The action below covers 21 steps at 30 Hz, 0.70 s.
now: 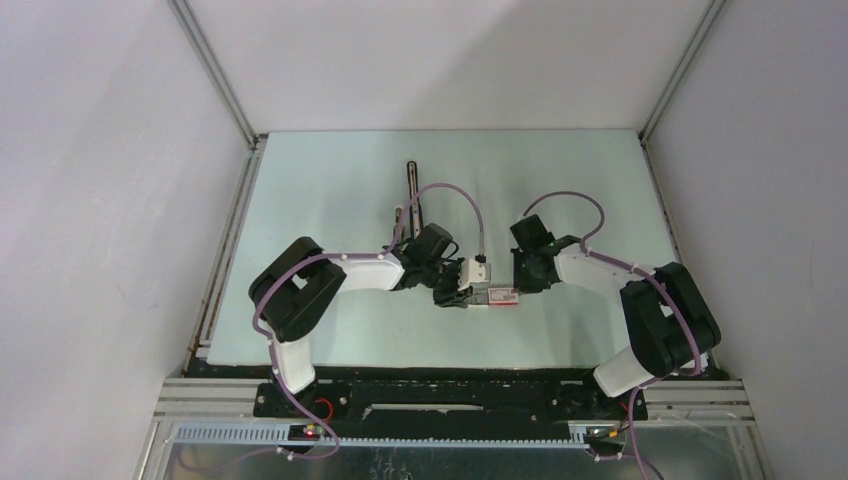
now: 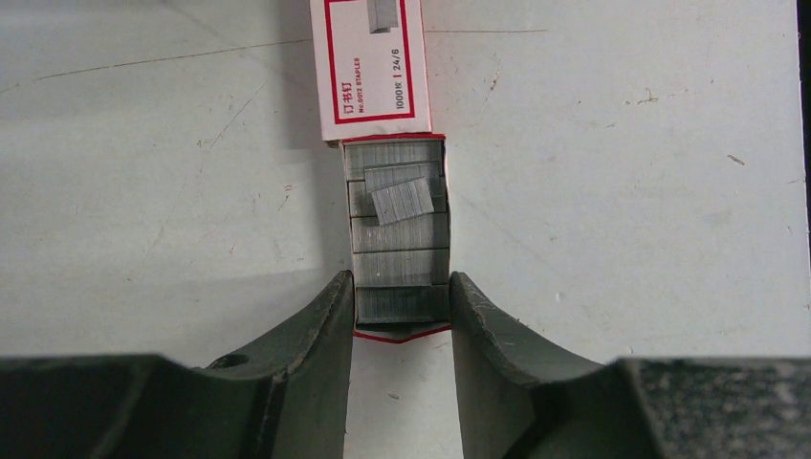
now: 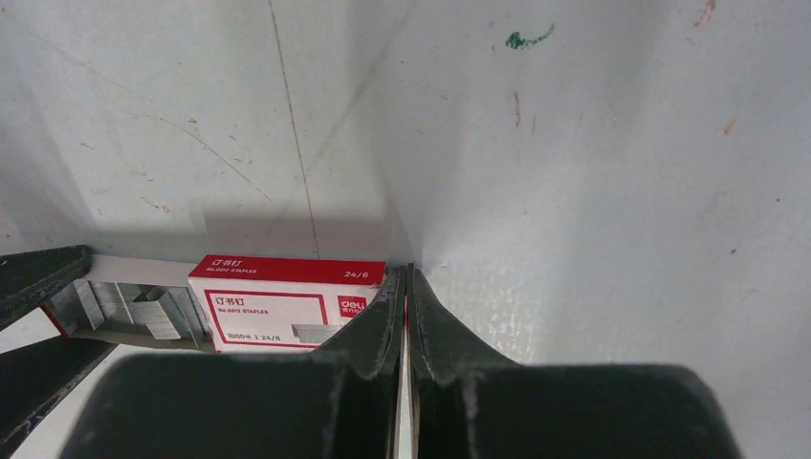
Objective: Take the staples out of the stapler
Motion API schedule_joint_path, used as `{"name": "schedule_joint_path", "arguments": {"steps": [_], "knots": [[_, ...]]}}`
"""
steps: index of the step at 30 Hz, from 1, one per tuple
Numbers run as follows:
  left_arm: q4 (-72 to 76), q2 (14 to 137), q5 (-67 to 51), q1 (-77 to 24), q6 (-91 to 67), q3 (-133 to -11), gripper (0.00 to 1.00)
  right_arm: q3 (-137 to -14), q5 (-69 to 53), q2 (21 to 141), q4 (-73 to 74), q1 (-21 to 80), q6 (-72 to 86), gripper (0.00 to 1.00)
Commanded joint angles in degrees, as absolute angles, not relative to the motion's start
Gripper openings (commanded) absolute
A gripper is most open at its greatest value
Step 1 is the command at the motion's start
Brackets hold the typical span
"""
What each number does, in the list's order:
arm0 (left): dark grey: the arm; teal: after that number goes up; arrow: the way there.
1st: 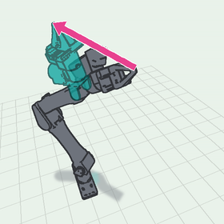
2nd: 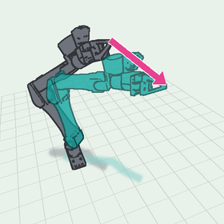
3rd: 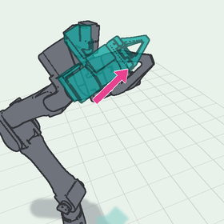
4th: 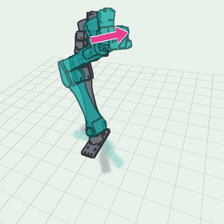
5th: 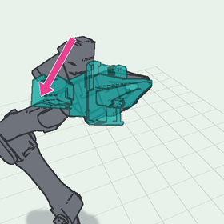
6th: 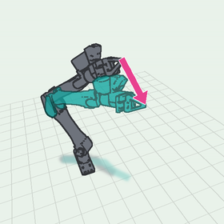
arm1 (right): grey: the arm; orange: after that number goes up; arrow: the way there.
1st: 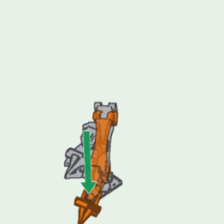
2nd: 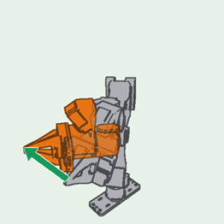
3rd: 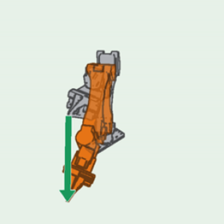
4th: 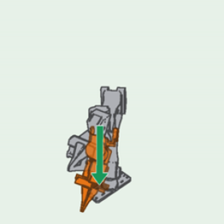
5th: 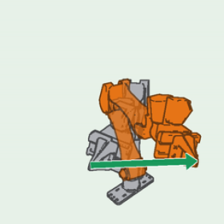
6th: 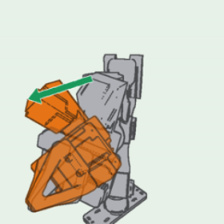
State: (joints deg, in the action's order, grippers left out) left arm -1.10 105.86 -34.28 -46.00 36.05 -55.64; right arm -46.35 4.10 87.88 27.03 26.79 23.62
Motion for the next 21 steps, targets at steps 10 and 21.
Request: {"name": "schedule_joint_path", "arguments": {"steps": [10,21], "knots": [[-8.78,110.12,-29.33,-46.67,37.78,-54.42,0.42,-47.82,0.61,87.22,22.71,28.29,19.13,0.09],[-6.04,109.21,-27.97,-46.48,36.51,-53.37,0.42,-47.74,0.61,87.02,24.11,29.13,19.56,0.1]]}}
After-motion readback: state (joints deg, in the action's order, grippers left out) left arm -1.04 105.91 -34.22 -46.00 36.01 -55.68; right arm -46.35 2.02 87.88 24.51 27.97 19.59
